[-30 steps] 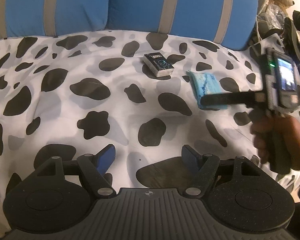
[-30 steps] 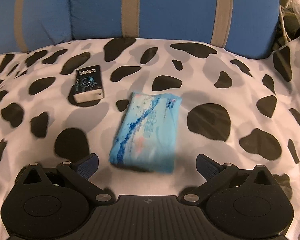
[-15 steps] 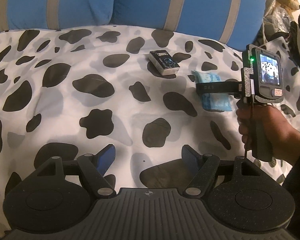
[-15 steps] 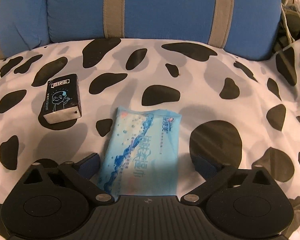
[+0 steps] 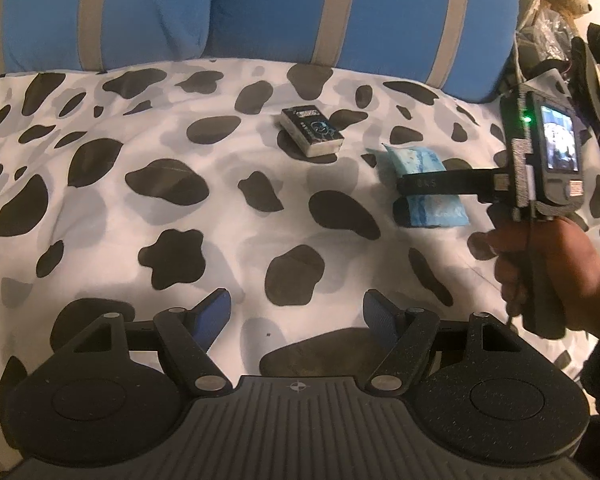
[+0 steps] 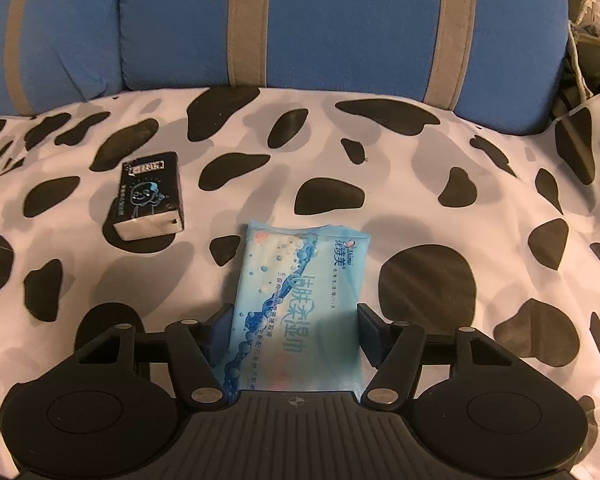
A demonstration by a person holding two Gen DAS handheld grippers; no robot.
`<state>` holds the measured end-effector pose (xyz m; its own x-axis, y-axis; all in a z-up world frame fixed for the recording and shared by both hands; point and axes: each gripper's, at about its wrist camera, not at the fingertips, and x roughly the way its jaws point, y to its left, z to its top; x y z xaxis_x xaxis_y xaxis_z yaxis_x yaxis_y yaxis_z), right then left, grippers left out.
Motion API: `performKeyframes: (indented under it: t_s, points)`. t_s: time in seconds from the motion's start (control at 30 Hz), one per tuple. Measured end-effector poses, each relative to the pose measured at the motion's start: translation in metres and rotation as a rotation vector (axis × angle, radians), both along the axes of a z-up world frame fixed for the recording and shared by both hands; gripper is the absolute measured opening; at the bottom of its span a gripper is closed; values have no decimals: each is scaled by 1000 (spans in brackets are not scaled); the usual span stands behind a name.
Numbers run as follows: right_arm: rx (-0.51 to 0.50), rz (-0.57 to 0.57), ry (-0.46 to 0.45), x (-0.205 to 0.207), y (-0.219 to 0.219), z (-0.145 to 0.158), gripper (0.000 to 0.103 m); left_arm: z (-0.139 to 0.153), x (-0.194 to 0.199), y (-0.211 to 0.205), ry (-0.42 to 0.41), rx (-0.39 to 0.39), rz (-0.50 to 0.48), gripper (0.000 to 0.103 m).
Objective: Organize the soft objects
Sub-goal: 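Grasp the black tissue pack with the left tool while the right holds the wipes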
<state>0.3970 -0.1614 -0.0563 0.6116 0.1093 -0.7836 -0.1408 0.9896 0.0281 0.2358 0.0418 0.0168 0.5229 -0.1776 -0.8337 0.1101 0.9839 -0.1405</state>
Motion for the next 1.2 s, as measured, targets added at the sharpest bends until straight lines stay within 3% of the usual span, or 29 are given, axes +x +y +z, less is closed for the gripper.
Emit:
performKeyframes:
  t_s: [0.33, 0.57, 0.77, 1.2]
  points:
    - [30, 72, -14, -28, -21, 38, 66, -7, -3, -22, -91, 75, -23, 72]
    - [37, 106, -7, -61, -43, 62, 66, -7, 9, -35, -163, 68, -30, 72]
    - [32, 121, -12, -97, -67, 79, 66, -15, 32, -41, -209, 33, -25, 72]
    - [50, 109, -3, -146, -106, 95, 66, -43, 100, -62, -230, 102, 50, 73]
